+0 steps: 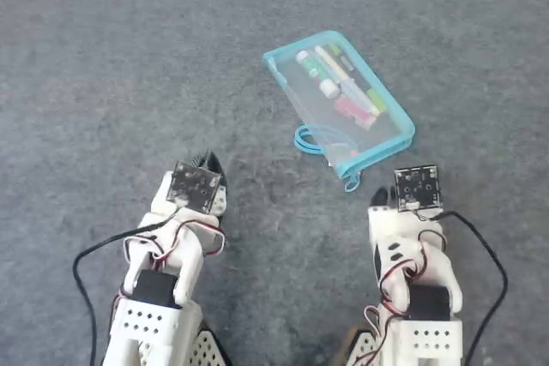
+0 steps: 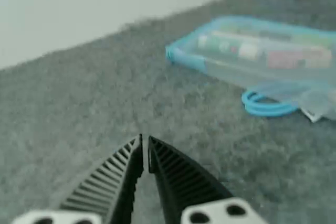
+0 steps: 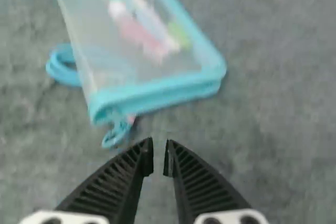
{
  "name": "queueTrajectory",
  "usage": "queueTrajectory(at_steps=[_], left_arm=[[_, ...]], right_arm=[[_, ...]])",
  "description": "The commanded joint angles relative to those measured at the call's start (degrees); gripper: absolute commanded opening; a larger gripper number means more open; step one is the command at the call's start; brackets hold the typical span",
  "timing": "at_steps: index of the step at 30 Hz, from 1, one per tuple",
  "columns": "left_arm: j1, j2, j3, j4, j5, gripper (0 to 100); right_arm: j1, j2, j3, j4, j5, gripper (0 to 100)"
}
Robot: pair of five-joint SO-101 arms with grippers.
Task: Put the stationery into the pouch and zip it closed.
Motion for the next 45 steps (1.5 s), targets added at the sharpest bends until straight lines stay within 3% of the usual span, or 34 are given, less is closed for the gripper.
queueTrajectory(at_steps=[1,9,30,33,39,41,45], left_arm=[[-0.3,0.2,-0.7,12.0,-0.6,2],[-0.4,0.2,-0.7,22.5,-0.6,2],[-0.3,0.1,-1.1,23.2,-0.3,2],[-1.3,0.1,-0.9,22.1,5.8,2],[-14.5,0.5,-0.7,20.5,29.8,2],[-14.9,0.3,-0.7,21.5,31.3,2],[-12.7,0.2,-0.7,21.5,27.0,2]], right_arm=[[-0.5,-1.2,1.1,8.3,-1.6,3.7],[-0.1,-1.2,1.1,18.2,-1.1,3.7],[-0.1,-1.2,1.1,21.1,-1.1,3.7],[-0.1,-1.2,1.1,21.1,-1.1,3.7],[-0.1,-1.2,1.1,21.1,-1.1,3.7],[-0.1,-1.2,1.1,21.1,-1.1,3.7],[-0.1,-1.2,1.1,21.1,-1.1,3.7]])
